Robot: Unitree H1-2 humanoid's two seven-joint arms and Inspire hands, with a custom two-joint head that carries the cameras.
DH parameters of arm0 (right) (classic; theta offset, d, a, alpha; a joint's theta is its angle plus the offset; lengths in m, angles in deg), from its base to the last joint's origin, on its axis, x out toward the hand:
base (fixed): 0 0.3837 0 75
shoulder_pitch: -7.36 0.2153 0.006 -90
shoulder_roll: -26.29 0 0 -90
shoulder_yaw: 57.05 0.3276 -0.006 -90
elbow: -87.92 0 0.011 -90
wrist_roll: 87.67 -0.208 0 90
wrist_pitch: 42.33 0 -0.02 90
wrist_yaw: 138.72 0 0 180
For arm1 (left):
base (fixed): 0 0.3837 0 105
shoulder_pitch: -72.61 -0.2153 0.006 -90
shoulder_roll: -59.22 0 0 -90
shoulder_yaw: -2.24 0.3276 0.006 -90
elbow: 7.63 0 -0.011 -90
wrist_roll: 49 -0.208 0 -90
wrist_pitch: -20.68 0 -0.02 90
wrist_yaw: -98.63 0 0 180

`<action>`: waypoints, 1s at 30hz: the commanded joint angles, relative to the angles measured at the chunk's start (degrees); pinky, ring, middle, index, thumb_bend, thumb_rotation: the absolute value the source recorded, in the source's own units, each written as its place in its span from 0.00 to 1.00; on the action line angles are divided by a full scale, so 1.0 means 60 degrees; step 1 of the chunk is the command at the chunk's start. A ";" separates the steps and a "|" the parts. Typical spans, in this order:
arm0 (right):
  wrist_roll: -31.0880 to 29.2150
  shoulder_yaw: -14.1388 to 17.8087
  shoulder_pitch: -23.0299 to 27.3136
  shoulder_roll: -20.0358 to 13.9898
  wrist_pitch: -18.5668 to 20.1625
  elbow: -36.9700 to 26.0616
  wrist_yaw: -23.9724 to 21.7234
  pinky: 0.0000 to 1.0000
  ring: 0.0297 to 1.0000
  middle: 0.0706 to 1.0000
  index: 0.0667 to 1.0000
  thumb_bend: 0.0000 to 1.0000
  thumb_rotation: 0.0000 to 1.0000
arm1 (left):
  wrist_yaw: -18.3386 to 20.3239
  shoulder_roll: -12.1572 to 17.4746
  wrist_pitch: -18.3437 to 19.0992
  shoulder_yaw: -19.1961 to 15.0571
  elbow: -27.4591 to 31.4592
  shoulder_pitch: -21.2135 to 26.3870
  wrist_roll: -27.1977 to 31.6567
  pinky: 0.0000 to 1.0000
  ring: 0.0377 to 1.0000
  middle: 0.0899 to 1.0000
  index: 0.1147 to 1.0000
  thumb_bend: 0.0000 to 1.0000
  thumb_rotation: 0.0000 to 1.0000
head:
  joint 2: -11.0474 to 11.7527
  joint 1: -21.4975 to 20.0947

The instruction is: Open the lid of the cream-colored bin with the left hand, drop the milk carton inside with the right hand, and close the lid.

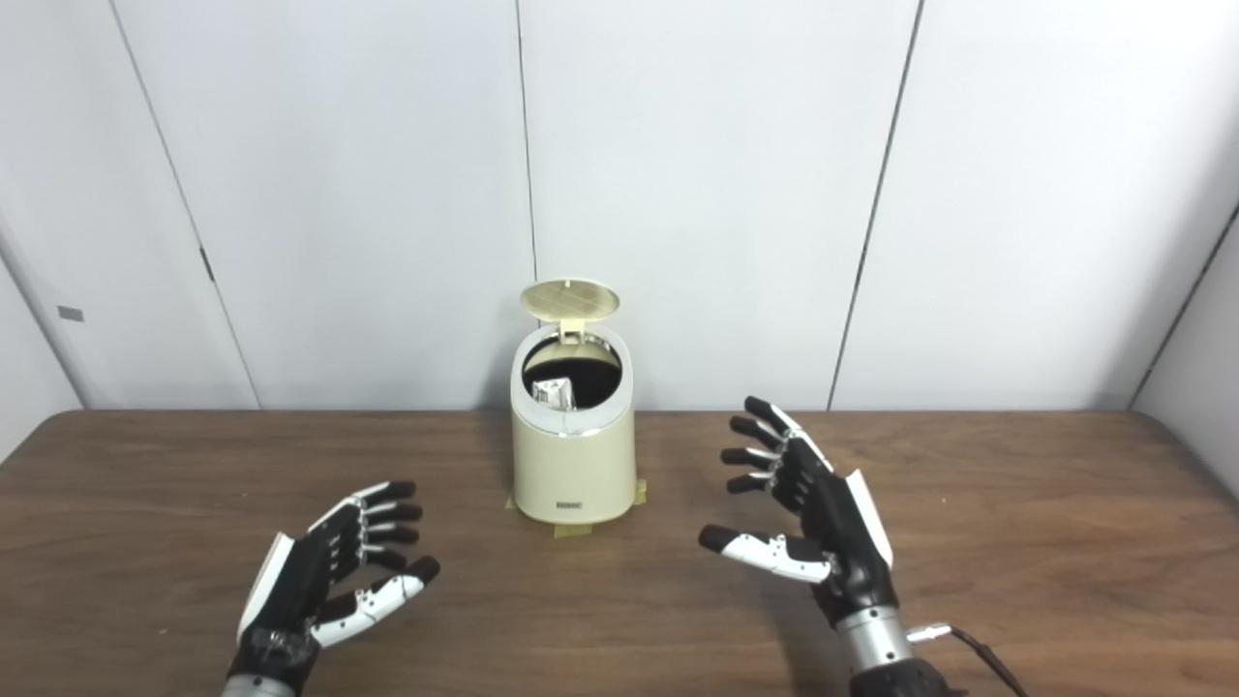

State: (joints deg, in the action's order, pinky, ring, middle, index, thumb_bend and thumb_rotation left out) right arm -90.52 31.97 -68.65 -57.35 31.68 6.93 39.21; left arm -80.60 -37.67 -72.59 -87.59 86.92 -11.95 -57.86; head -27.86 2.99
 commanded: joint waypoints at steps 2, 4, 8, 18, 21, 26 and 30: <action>-0.0004 0.0218 0.0356 -0.0022 -0.0238 -0.0155 0.0006 0.59 0.71 0.81 0.87 0.88 0.28 | 0.0338 0.0425 0.0032 0.0008 0.0661 0.1119 0.0017 0.73 0.85 0.87 0.88 0.85 0.36 | 0.0030 -0.0009; 0.0098 0.0229 0.0338 0.0028 -0.0177 -0.0230 0.0044 0.59 0.71 0.81 0.86 0.87 0.27 | 0.0540 0.0599 0.0273 0.0035 0.0777 0.1617 -0.0022 0.81 0.91 0.92 0.93 0.86 0.35 | 0.0036 -0.0021; 0.0201 0.0224 0.0319 0.0108 -0.0020 -0.0365 0.0032 0.58 0.70 0.80 0.85 0.86 0.26 | 0.0905 0.0939 0.0631 0.0216 0.0600 0.2840 -0.0263 0.85 0.96 0.95 0.97 0.88 0.35 | 0.0058 -0.0020; 0.0285 0.0269 0.0294 0.0171 0.0162 -0.0491 -0.0042 0.58 0.70 0.80 0.85 0.86 0.25 | 0.1615 0.1337 0.1385 0.0816 -0.0694 0.5109 -0.0725 0.89 0.98 0.97 0.98 0.96 0.37 | 0.0108 -0.0002; 0.0298 0.0270 0.0287 0.0190 0.0198 -0.0531 -0.0054 0.57 0.69 0.81 0.85 0.84 0.24 | 0.1718 0.1366 0.1545 0.1048 -0.1156 0.5708 -0.0998 0.94 1.00 0.96 0.99 0.97 0.36 | 0.0119 -0.0006; 0.0430 0.0231 0.0222 0.0254 0.0454 -0.0801 -0.0019 0.57 0.69 0.80 0.84 0.84 0.24 | 0.1804 0.1475 0.1662 0.1462 -0.1921 0.6504 -0.1700 0.94 1.00 0.96 0.98 0.98 0.41 | 0.0142 -0.0044; 0.0659 0.0200 0.0162 0.0278 0.0633 -0.1037 0.0012 0.57 0.67 0.80 0.83 0.83 0.24 | 0.1834 0.1474 0.1501 0.1726 -0.2511 0.6992 -0.1949 0.94 0.99 0.94 0.96 0.95 0.38 | 0.0156 -0.0100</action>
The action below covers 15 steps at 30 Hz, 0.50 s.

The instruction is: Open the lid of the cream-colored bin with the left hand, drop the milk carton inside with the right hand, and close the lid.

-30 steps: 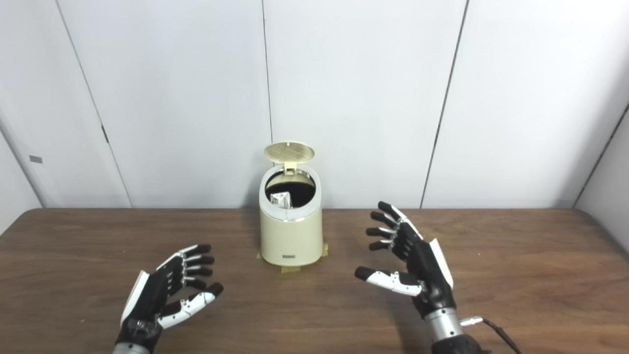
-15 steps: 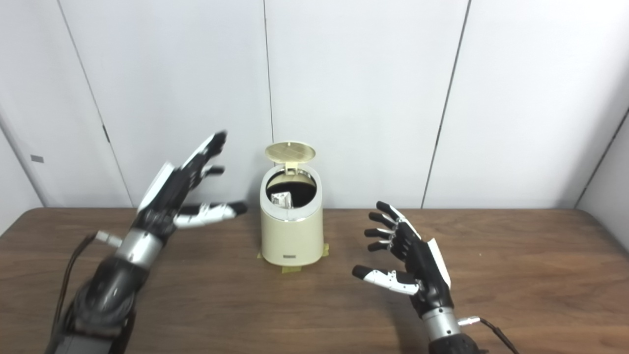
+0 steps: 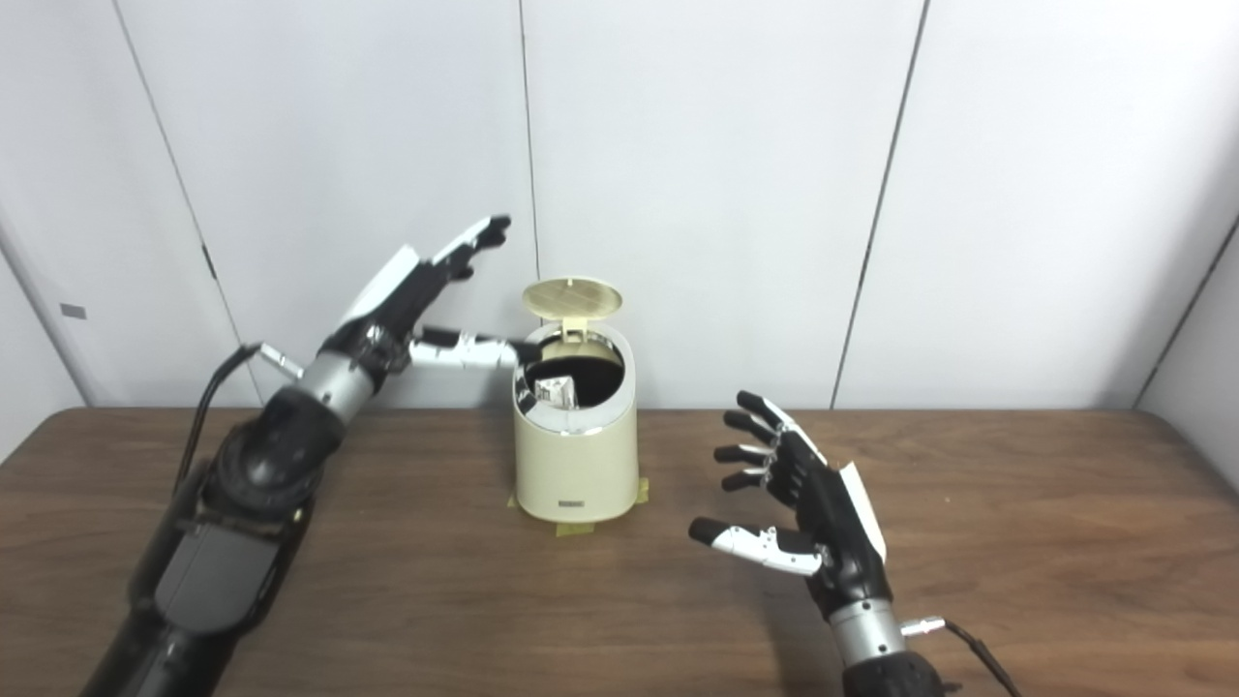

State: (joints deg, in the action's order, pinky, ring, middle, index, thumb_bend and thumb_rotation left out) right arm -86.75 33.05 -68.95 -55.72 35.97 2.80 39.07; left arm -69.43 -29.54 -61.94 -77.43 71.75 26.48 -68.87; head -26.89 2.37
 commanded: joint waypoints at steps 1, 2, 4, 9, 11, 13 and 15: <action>0.0020 0.0024 0.0200 0.0019 -0.0046 -0.0386 0.0019 0.57 0.67 0.80 0.83 0.83 0.23 | -0.0033 0.0128 -0.0341 0.0112 -0.0106 0.0680 -0.0207 0.94 1.00 0.94 0.95 0.95 0.38 | -0.0003 -0.0004; 0.0029 0.0027 0.0193 0.0025 -0.0006 -0.0416 0.0017 0.57 0.67 0.80 0.83 0.83 0.24 | -0.0051 0.0139 -0.0418 0.0199 -0.0230 0.0771 -0.0318 0.93 0.99 0.95 0.95 0.94 0.38 | -0.0005 -0.0008; 0.0057 0.0020 0.0175 0.0059 0.0104 -0.0515 0.0028 0.57 0.67 0.80 0.83 0.83 0.24 | -0.0045 0.0176 -0.0508 0.0391 -0.0461 0.0947 -0.0545 0.92 0.98 0.94 0.94 0.93 0.37 | -0.0013 -0.0063; 0.0029 0.0032 0.0154 0.0143 0.0283 -0.0675 0.0026 0.55 0.67 0.81 0.82 0.83 0.22 | 0.0237 0.0360 -0.0523 0.0935 -0.0634 0.1150 -0.1154 0.81 0.91 0.87 0.81 0.90 0.37 | -0.0029 -0.0123; 0.0023 0.0045 0.0155 0.0161 0.0289 -0.0685 0.0016 0.55 0.67 0.81 0.82 0.83 0.22 | 0.0349 0.0361 -0.0502 0.1030 -0.0658 0.1173 -0.1237 0.79 0.90 0.86 0.80 0.92 0.37 | -0.0033 -0.0141; -0.0023 0.0053 0.0145 0.0199 0.0356 -0.0743 0.0002 0.55 0.67 0.81 0.82 0.83 0.22 | 0.0517 0.0342 -0.0453 0.1040 -0.0674 0.1164 -0.1180 0.82 0.93 0.86 0.79 0.92 0.37 | -0.0035 -0.0173; -0.0046 0.0061 0.0136 0.0234 0.0402 -0.0775 0.0005 0.54 0.67 0.81 0.82 0.82 0.21 | 0.0672 0.0316 -0.0426 0.1021 -0.0695 0.1149 -0.1084 0.88 0.97 0.86 0.79 0.93 0.37 | -0.0032 -0.0189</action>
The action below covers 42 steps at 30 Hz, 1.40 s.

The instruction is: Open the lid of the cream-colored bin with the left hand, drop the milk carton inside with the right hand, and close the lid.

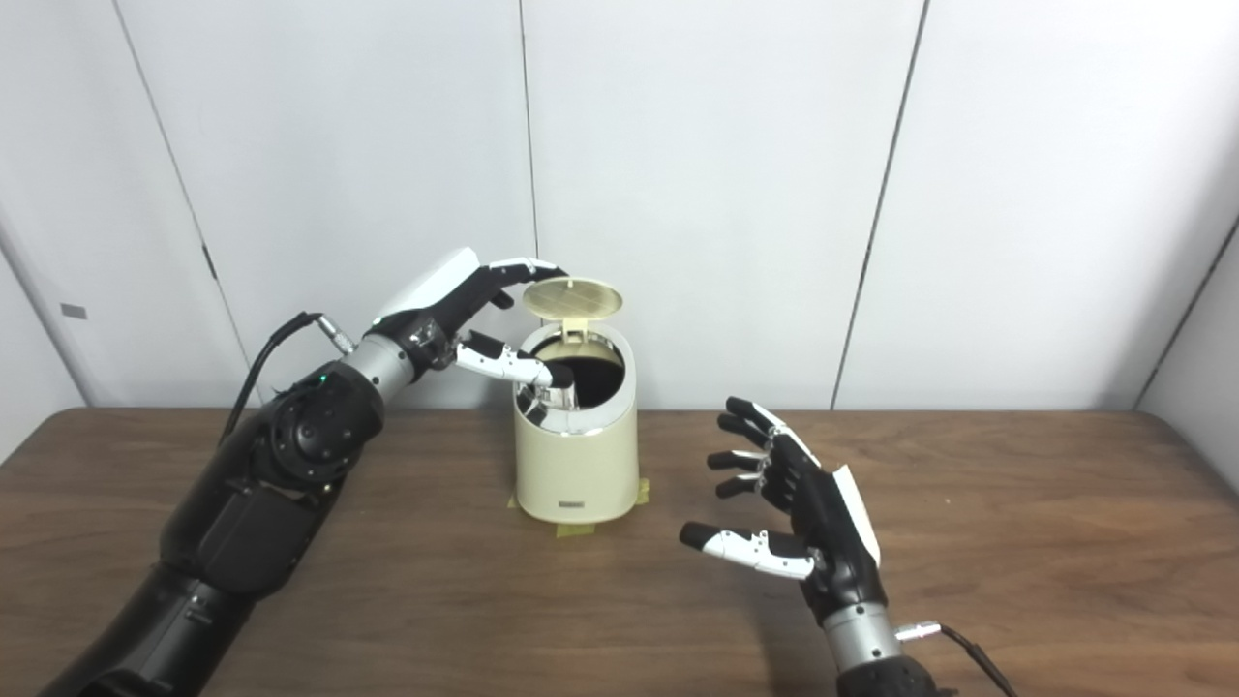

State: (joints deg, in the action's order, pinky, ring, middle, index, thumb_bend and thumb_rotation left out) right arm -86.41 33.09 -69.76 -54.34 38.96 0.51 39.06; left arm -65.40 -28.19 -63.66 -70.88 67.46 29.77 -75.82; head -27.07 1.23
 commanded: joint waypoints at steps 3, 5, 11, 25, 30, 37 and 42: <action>-0.0048 0.0051 0.0267 0.0044 -0.0016 -0.0450 0.0030 0.53 0.67 0.80 0.81 0.82 0.21 | 0.0217 0.0051 -0.0108 -0.0122 0.0003 0.0596 0.0191 0.94 1.00 0.87 0.79 0.94 0.38 | -0.0013 -0.0022; -0.0022 0.0052 0.0262 0.0070 0.0036 -0.0480 0.0046 0.53 0.67 0.80 0.81 0.82 0.21 | 0.0365 0.0041 -0.0061 -0.0141 0.0003 0.0601 0.0255 0.95 1.00 0.88 0.79 0.95 0.38 | -0.0019 -0.0027; 0.0102 -0.0013 0.0271 0.0117 0.0077 -0.0498 0.0038 0.52 0.66 0.80 0.81 0.80 0.21 | 0.0666 0.0118 0.0125 -0.0114 0.0174 0.0560 0.0232 0.95 1.00 0.90 0.79 0.96 0.39 | -0.0043 -0.0063; 0.0301 -0.0072 0.0280 0.0232 0.0141 -0.0590 0.0063 0.48 0.65 0.81 0.81 0.77 0.18 | 0.1012 0.0864 -0.0797 0.0534 0.0836 0.0267 -0.0783 1.00 1.00 0.85 0.82 0.94 0.40 | -0.0109 -0.0242; 0.0306 -0.0088 0.0257 0.0264 0.0188 -0.0677 0.0050 0.48 0.65 0.80 0.82 0.76 0.18 | 0.0899 0.0888 -0.1190 0.0657 0.0909 0.0123 -0.1141 1.00 1.00 0.84 0.82 0.94 0.42 | -0.0143 -0.0289; 0.0260 -0.0066 0.0254 0.0288 0.0223 -0.0700 0.0052 0.48 0.65 0.80 0.82 0.76 0.17 | 0.0757 0.0844 -0.1537 0.0796 0.0952 -0.0013 -0.1744 0.99 1.00 0.82 0.81 0.94 0.42 | -0.0153 -0.0301; 0.0266 -0.0068 0.0249 0.0305 0.0255 -0.0709 0.0050 0.48 0.64 0.80 0.82 0.76 0.16 | 0.0646 0.0798 -0.1789 0.0832 0.0863 -0.0137 -0.2067 1.00 1.00 0.82 0.81 0.96 0.44 | -0.0184 -0.0331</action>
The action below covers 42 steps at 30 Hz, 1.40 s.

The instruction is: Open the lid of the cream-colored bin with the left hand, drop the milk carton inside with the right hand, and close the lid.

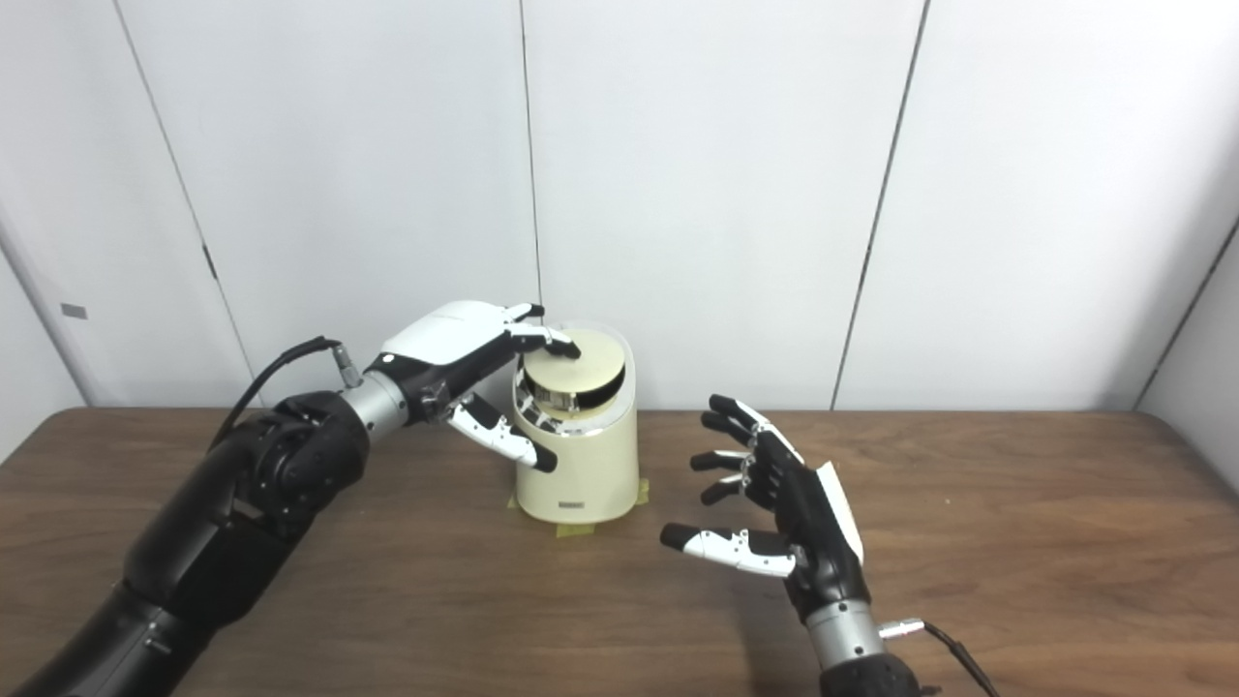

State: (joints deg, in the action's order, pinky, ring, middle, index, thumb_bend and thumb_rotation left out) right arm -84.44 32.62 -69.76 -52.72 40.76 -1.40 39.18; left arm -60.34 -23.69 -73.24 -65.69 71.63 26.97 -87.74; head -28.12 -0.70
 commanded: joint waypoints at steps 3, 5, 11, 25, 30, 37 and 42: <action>0.0024 -0.0019 0.0244 0.0046 -0.0021 -0.0426 0.0051 0.48 0.64 0.80 0.82 0.77 0.16 | -0.0244 0.0027 -0.0264 0.0039 0.0163 0.0197 -0.0250 1.00 1.00 0.83 0.82 0.95 0.41 | -0.0012 -0.0047; 0.0124 -0.0049 0.0240 0.0052 -0.0002 -0.0470 0.0071 0.47 0.64 0.80 0.82 0.76 0.17 | -0.0310 0.0009 -0.0395 0.0066 0.0151 0.0097 -0.0306 1.00 1.00 0.82 0.81 0.95 0.36 | -0.0022 -0.0066; 0.0127 -0.0056 0.0233 0.0126 0.0018 -0.0532 0.0077 0.46 0.63 0.79 0.82 0.76 0.15 | -0.0439 0.0031 -0.0605 0.0197 0.0204 -0.0115 -0.0645 1.00 1.00 0.82 0.82 0.93 0.36 | -0.0093 -0.0127; 0.0264 -0.0031 0.0194 0.0072 0.0187 -0.0692 0.0072 0.47 0.63 0.78 0.80 0.75 0.15 | 0.0105 0.0275 -0.0578 0.0818 0.0704 -0.0323 -0.1934 1.00 1.00 0.82 0.83 0.91 0.38 | -0.0273 -0.0118; 0.0167 0.0013 0.0165 0.0082 0.0380 -0.0784 0.0041 0.48 0.63 0.79 0.81 0.76 0.17 | 0.0446 0.0274 -0.0412 0.0928 0.0770 -0.0401 -0.2166 1.00 0.99 0.78 0.78 0.89 0.33 | -0.0357 -0.0118; 0.0137 0.0029 0.0151 0.0042 0.0449 -0.0854 0.0025 0.49 0.64 0.80 0.81 0.76 0.17 | 0.2229 0.0153 0.0858 0.1151 0.1139 -0.0338 -0.2258 1.00 1.00 0.76 0.72 0.89 0.34 | -0.0447 -0.0092; 0.0161 0.0042 0.0154 0.0023 0.0587 -0.0962 0.0033 0.50 0.65 0.79 0.80 0.75 0.16 | 0.3261 0.0101 0.1689 0.1353 0.1259 -0.0261 -0.2317 1.00 0.96 0.75 0.68 0.90 0.34 | -0.0488 -0.0072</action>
State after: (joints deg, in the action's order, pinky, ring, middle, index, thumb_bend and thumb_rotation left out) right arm -83.07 32.55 -70.66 -52.18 45.26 -4.74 39.21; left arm -47.30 -23.73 -65.07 -59.37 80.73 26.57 -101.16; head -31.02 -1.06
